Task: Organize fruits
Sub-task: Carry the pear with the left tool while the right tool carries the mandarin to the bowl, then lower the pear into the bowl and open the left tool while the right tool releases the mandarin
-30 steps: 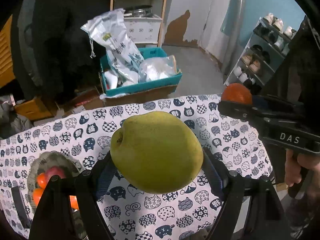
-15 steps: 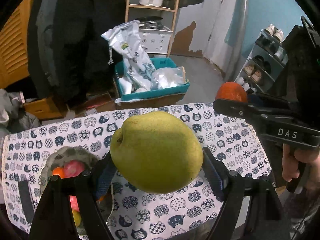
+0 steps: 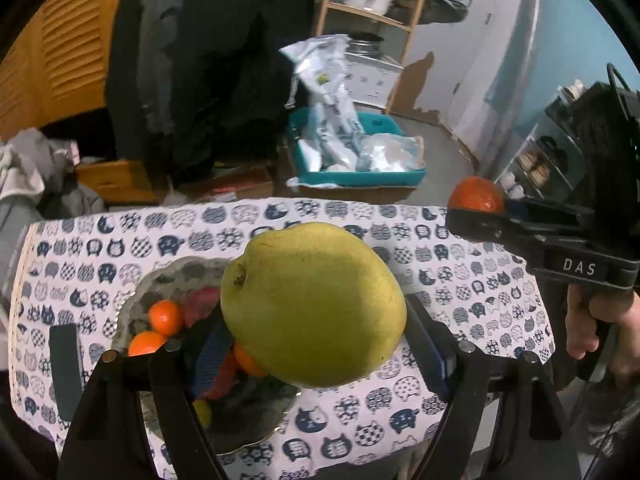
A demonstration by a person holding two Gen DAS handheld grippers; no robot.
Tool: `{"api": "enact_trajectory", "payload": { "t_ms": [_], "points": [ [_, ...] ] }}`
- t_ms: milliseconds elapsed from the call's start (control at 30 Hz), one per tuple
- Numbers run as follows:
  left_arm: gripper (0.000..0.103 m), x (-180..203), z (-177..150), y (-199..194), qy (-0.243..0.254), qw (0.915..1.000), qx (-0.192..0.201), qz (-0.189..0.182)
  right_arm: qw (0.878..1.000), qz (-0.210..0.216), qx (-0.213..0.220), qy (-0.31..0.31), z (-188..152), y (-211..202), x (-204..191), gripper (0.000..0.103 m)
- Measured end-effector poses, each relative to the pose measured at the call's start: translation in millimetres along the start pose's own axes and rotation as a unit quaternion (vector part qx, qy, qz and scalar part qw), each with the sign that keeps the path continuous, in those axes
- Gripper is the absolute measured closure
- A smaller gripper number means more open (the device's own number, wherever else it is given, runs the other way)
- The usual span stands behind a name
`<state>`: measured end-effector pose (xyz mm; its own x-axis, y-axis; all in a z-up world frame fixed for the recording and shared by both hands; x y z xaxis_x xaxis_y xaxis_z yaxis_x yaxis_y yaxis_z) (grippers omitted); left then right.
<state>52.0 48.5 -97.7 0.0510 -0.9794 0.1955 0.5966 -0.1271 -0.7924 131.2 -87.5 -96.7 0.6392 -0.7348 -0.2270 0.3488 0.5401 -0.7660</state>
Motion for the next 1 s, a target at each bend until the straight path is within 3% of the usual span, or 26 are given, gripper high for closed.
{"api": "enact_trajectory", "payload": {
  "t_ms": [500, 1000],
  "points": [
    [0.021, -80, -18, 8, -0.058, 0.9978, -0.013, 0.030, 0.998, 0.041, -0.049, -0.016, 11, 66, -57, 0.055],
    [0.021, -137, -53, 57, -0.119, 0.9889, -0.076, 0.046, 0.994, 0.056, -0.094, -0.029, 7, 124, -93, 0.055]
  ]
}}
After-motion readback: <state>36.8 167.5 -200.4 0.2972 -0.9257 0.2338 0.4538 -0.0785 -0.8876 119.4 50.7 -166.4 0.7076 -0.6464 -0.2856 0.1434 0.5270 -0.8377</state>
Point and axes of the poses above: each gripper's, at about its wrist camera, not at the fingertips, and y roughly the way its jaws point, x to its right, z to its top, the point moved 6 cm from there along y, roughly the way its jaws point, and after that the axes turned 1 degree about z, right-handed, at the moved point
